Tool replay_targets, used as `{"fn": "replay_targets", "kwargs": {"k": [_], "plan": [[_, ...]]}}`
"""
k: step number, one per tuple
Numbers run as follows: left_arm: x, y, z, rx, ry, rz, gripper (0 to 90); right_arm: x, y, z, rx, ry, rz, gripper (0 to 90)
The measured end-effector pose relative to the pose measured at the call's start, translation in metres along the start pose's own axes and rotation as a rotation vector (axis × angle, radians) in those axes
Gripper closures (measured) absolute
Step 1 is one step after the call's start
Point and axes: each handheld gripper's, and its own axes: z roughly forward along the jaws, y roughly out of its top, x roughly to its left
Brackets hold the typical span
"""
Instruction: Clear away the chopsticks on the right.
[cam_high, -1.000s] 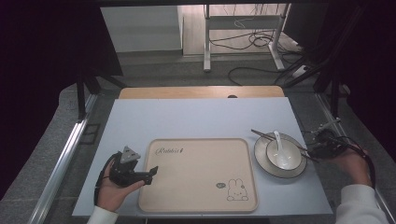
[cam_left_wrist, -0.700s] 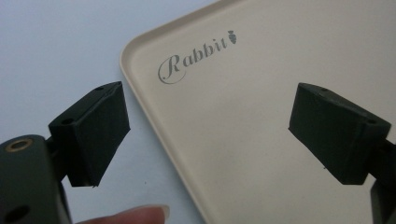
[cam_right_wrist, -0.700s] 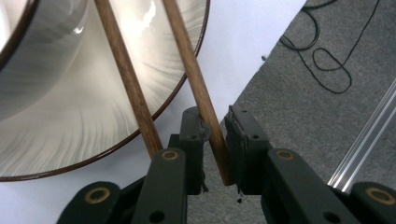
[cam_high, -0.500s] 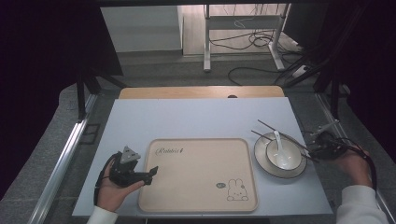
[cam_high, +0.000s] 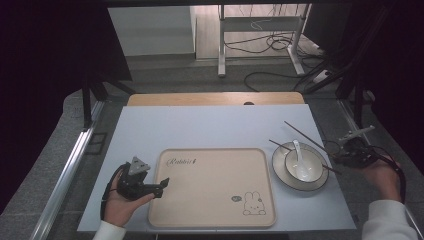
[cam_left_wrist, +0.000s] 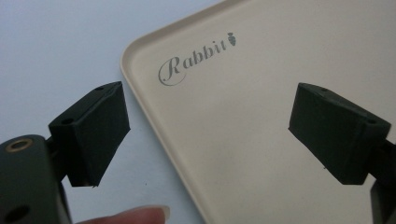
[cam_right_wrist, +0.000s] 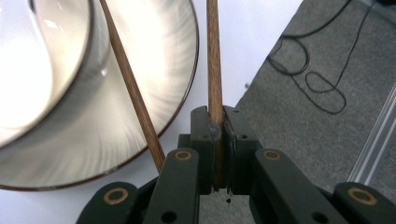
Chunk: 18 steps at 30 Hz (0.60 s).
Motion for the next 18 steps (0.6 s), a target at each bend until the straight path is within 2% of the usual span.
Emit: {"fn": "replay_targets", "kwargs": {"k": [3, 8, 14, 18], "plan": [[0.001, 0.000, 0.000, 0.000, 0.002, -0.002, 12.2, 0.000, 0.003, -0.009, -0.043, -0.004, 0.021, 83.8], [0.001, 0.000, -0.001, -0.005, 0.003, -0.006, 12.2, 0.007, 0.010, -0.025, -0.110, 0.024, 0.045, 83.8], [0.002, 0.000, -0.001, -0.006, 0.003, -0.008, 12.2, 0.030, 0.026, -0.052, -0.193, 0.046, 0.049, 83.7], [0.003, 0.000, -0.001, -0.008, 0.001, -0.010, 12.2, 0.054, 0.037, -0.063, -0.221, 0.081, 0.016, 83.7]]}}
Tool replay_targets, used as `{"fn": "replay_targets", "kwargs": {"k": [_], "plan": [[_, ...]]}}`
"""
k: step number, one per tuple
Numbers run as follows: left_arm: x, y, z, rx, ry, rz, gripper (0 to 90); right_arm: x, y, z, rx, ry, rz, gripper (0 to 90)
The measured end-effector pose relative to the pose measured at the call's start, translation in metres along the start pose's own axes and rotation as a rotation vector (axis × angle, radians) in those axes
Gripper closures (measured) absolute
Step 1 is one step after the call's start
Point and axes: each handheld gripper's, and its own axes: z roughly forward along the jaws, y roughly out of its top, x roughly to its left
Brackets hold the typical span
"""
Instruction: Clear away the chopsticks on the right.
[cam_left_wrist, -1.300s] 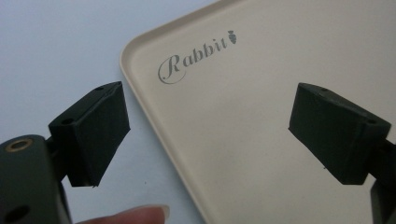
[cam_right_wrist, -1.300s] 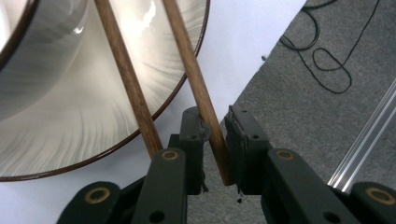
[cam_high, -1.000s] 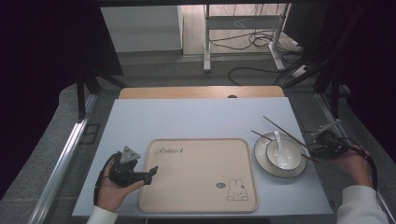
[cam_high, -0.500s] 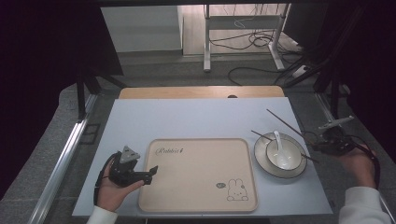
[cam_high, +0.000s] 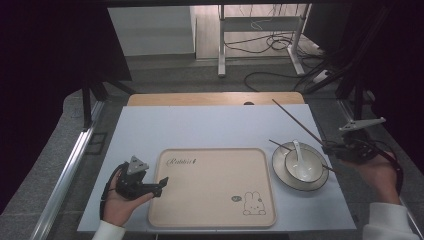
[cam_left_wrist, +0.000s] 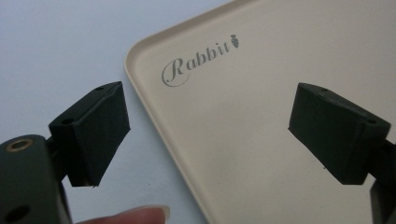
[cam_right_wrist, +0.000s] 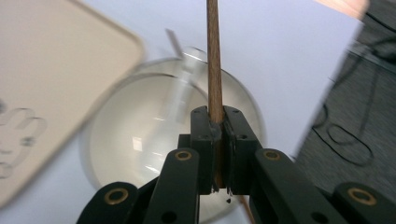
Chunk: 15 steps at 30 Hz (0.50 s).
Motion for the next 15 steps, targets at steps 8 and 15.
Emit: {"fn": "replay_targets", "kwargs": {"k": [8, 15], "plan": [[-0.001, 0.001, -0.002, -0.006, -0.005, 0.000, 12.2, 0.051, 0.017, -0.002, -0.021, 0.058, -0.068, 83.6], [0.000, 0.001, -0.003, -0.012, -0.003, -0.005, 12.2, 0.092, 0.024, 0.011, 0.001, 0.106, -0.119, 83.5]]}}
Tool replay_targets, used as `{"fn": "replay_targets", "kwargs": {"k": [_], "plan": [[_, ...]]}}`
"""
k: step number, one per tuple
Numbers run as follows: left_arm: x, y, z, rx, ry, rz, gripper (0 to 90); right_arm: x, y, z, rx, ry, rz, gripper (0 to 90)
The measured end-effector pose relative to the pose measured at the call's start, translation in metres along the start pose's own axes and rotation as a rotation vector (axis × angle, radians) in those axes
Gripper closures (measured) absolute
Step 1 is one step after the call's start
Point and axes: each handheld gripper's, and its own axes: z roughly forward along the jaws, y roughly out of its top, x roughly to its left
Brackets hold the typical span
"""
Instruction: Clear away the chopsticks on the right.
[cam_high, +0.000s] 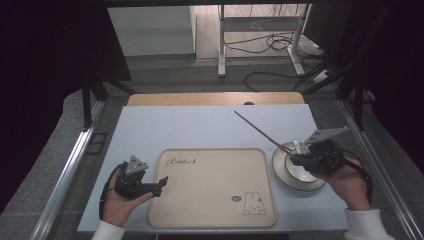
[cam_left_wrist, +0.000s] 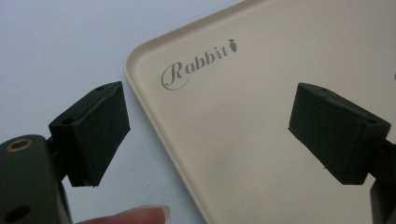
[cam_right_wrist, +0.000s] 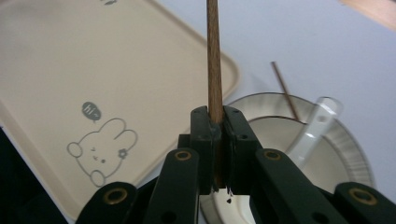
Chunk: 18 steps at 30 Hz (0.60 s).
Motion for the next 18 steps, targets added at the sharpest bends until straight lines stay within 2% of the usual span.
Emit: {"fn": "replay_targets", "kwargs": {"k": [9, 18], "plan": [[0.000, 0.000, -0.002, -0.004, -0.002, -0.001, 12.2, 0.043, -0.006, 0.037, 0.086, 0.059, -0.057, 83.3], [0.000, 0.000, -0.001, 0.004, -0.004, 0.001, 12.2, 0.069, -0.017, 0.081, 0.194, 0.093, -0.068, 83.3]]}}
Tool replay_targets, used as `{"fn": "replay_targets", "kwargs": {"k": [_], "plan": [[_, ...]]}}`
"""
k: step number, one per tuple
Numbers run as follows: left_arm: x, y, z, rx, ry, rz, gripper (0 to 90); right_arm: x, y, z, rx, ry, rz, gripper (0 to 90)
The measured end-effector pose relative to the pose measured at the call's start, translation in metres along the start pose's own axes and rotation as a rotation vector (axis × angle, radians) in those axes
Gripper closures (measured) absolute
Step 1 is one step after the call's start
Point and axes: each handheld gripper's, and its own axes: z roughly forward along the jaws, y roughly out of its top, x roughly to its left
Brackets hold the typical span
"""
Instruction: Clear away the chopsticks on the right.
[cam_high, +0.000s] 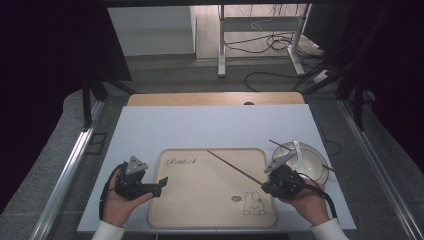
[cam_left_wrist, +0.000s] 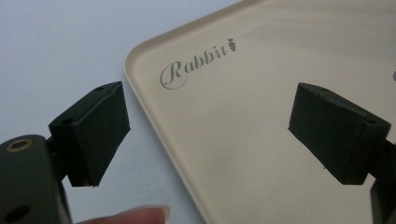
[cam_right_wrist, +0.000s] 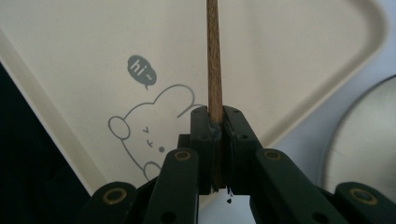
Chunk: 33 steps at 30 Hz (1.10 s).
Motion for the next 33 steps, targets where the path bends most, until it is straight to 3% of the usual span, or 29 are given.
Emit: {"fn": "replay_targets", "kwargs": {"k": [6, 17, 21, 24, 30, 33], "plan": [[0.000, 0.000, 0.000, 0.000, 0.000, -0.002, 12.2, 0.008, -0.004, 0.026, 0.089, 0.006, 0.006, 83.0], [-0.001, -0.001, 0.002, 0.009, 0.002, 0.005, 12.2, 0.011, -0.004, 0.034, 0.127, -0.023, -0.024, 76.6], [-0.001, -0.001, 0.002, 0.008, 0.002, 0.007, 12.2, 0.012, 0.002, 0.016, 0.032, -0.049, -0.048, 55.7], [0.000, -0.001, 0.001, 0.007, 0.003, 0.008, 12.2, 0.007, 0.006, -0.006, -0.066, -0.042, -0.006, 44.4], [0.000, -0.002, 0.001, 0.010, 0.005, 0.008, 12.2, -0.014, -0.001, -0.053, -0.196, -0.052, 0.026, 36.4], [0.000, -0.002, 0.002, 0.013, 0.006, 0.009, 12.2, -0.029, -0.009, -0.072, -0.226, -0.069, 0.058, 35.7]]}}
